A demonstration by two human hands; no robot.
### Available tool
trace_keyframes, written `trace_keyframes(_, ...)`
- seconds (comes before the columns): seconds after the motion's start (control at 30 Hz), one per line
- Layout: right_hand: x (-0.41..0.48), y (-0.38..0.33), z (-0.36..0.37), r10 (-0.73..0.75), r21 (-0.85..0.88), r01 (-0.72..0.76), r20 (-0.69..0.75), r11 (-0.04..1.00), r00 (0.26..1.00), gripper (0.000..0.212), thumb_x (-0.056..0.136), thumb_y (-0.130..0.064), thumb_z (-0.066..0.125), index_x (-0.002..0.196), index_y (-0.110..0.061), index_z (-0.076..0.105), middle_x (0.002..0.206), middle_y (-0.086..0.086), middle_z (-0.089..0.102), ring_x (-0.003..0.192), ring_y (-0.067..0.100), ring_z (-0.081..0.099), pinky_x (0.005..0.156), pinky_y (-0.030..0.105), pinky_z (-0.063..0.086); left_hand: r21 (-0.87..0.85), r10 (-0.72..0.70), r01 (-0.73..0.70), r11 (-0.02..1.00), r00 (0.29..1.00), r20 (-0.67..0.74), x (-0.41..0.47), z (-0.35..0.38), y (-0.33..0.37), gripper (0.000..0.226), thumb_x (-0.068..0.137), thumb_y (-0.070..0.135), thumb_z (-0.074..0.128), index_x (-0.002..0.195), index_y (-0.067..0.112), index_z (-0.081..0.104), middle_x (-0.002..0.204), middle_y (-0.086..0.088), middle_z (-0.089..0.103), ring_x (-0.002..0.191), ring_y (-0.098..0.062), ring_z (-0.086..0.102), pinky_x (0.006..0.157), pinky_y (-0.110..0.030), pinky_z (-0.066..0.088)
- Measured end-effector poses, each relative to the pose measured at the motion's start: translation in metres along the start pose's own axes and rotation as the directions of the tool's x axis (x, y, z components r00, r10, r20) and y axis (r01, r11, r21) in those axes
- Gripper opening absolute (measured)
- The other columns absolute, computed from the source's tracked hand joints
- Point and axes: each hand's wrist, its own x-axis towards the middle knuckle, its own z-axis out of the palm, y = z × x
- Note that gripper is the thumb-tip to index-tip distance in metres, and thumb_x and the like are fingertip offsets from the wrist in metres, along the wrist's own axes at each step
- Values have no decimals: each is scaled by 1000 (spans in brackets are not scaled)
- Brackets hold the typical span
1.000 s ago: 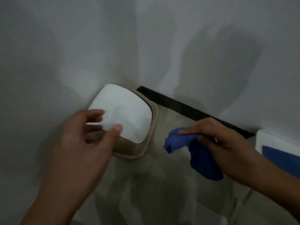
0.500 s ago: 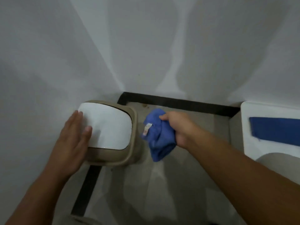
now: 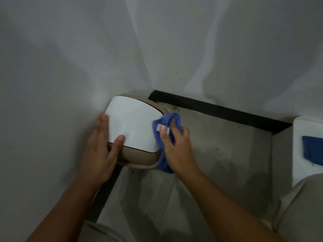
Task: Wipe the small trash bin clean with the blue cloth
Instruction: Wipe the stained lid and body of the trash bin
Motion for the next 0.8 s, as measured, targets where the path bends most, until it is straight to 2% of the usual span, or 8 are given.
trace_keyframes(0.07, -12, -2, 6, -121, -268, 140, 87, 953, 989, 65, 89, -60, 36, 145, -36, 13, 142, -1, 22, 114, 10, 40, 96, 27, 41, -6, 1, -1, 1000, 1000, 13, 0, 0, -1, 70, 95, 58, 32, 152, 37, -1, 159, 17, 2, 140, 4, 3, 113, -30, 10)
trace_keyframes(0.1, -17, -4, 6, -153, -383, 184, 109, 905, 982, 64, 92, -56, 36, 146, -33, 10, 141, 3, 22, 114, 13, 41, 97, 30, 43, -7, 7, -7, 1000, 1000, 18, -1, 0, -2, 70, 94, 59, 31, 151, 41, -3, 157, 20, 1, 140, 5, 2, 112, -30, 10)
trace_keyframes(0.2, -28, -2, 0, -193, -560, 200, 72, 804, 978, 55, 96, -46, 32, 146, -27, 19, 130, 7, 34, 102, 17, 46, 84, 28, 46, -11, 34, -34, 999, 999, 33, -1, -1, -3, 70, 90, 65, 29, 148, 46, -5, 154, 24, 0, 137, 14, -2, 112, -26, 9)
trace_keyframes(0.27, -34, -1, -4, -200, -612, 196, 63, 766, 978, 51, 98, -42, 32, 145, -25, 22, 130, 7, 36, 105, 18, 45, 82, 28, 44, -13, 40, -40, 999, 999, 34, 1, 0, -4, 74, 89, 67, 28, 151, 41, 0, 154, 24, 2, 134, 19, -4, 112, -23, 9)
trace_keyframes(0.4, -13, -16, -2, -139, -618, 115, 9, 777, 990, 48, 98, -36, 32, 142, -19, 26, 135, 11, 35, 114, 25, 43, 91, 39, 46, -15, 19, -19, 1000, 999, 44, 3, 0, -5, 79, 87, 69, 28, 154, 33, 4, 155, 21, 3, 138, 11, -1, 112, -22, 7)
trace_keyframes(0.5, 3, -29, 1, -133, -635, 74, -45, 769, 990, 43, 98, -33, 32, 136, -14, 34, 133, 12, 38, 110, 26, 44, 87, 41, 46, -26, 20, -19, 999, 998, 53, 1, 2, -1, 79, 88, 67, 28, 154, 33, 2, 157, 20, -1, 141, 8, -3, 113, -23, 6)
trace_keyframes(0.7, -28, -30, -6, -186, -737, 190, 88, 649, 979, 32, 94, -24, 42, 122, -13, 51, 124, 12, 44, 106, 26, 43, 71, 33, 40, -15, 19, -18, 1000, 999, 41, 0, 3, 2, 79, 89, 64, 28, 154, 29, 1, 159, 15, -2, 140, 8, -5, 112, -20, 4)
trace_keyframes(0.8, -44, -32, -5, -164, -711, 193, 110, 677, 980, 29, 93, -23, 43, 118, -15, 54, 122, 9, 43, 104, 24, 43, 70, 30, 37, -2, 23, -23, 1000, 999, 47, 0, 3, 2, 79, 89, 65, 27, 154, 29, -1, 159, 14, -3, 139, 8, -6, 112, -21, 4)
